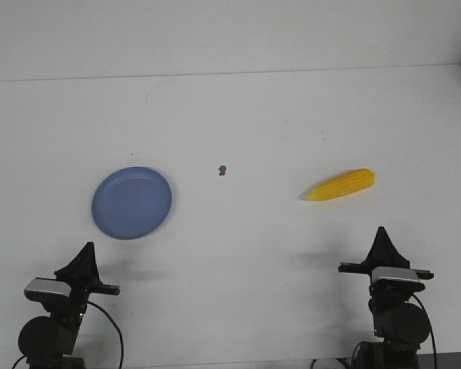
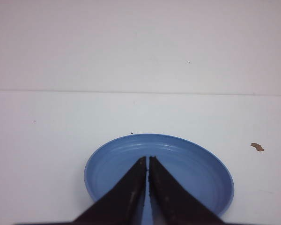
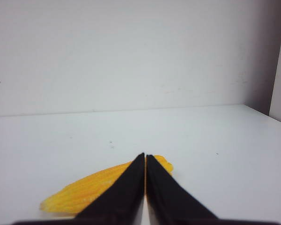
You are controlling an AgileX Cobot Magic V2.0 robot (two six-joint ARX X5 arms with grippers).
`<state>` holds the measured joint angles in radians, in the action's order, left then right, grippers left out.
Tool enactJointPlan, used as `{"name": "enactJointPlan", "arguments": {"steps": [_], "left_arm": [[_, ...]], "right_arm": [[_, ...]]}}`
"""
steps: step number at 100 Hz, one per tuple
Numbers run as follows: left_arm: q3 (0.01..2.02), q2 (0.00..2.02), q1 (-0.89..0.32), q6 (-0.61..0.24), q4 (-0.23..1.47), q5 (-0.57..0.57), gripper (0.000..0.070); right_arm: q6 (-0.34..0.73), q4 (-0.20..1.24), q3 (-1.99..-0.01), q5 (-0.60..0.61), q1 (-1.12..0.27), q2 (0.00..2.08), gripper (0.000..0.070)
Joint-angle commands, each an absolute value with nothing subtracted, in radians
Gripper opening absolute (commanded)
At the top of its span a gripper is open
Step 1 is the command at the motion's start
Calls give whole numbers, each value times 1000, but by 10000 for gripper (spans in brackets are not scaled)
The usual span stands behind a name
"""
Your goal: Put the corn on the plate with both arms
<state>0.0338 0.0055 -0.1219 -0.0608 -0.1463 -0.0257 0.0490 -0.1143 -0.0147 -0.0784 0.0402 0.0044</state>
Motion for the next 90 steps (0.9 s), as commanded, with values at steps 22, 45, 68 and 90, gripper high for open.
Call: {"name": "enactJointPlan", "arguments": {"steps": [22, 45, 68, 90], "left_arm": [[14, 5, -122, -44, -159, -26, 12], [14, 5, -122, -44, -159, -26, 12], [16, 5, -122, -42, -160, -23, 12], [66, 5, -122, -65, -153, -7, 12]], "right_arm": [[56, -126, -12, -78, 41, 1, 13], [56, -126, -12, -78, 41, 1, 13], [56, -126, -12, -78, 41, 1, 13], [67, -134, -15, -58, 39, 1, 13]]}}
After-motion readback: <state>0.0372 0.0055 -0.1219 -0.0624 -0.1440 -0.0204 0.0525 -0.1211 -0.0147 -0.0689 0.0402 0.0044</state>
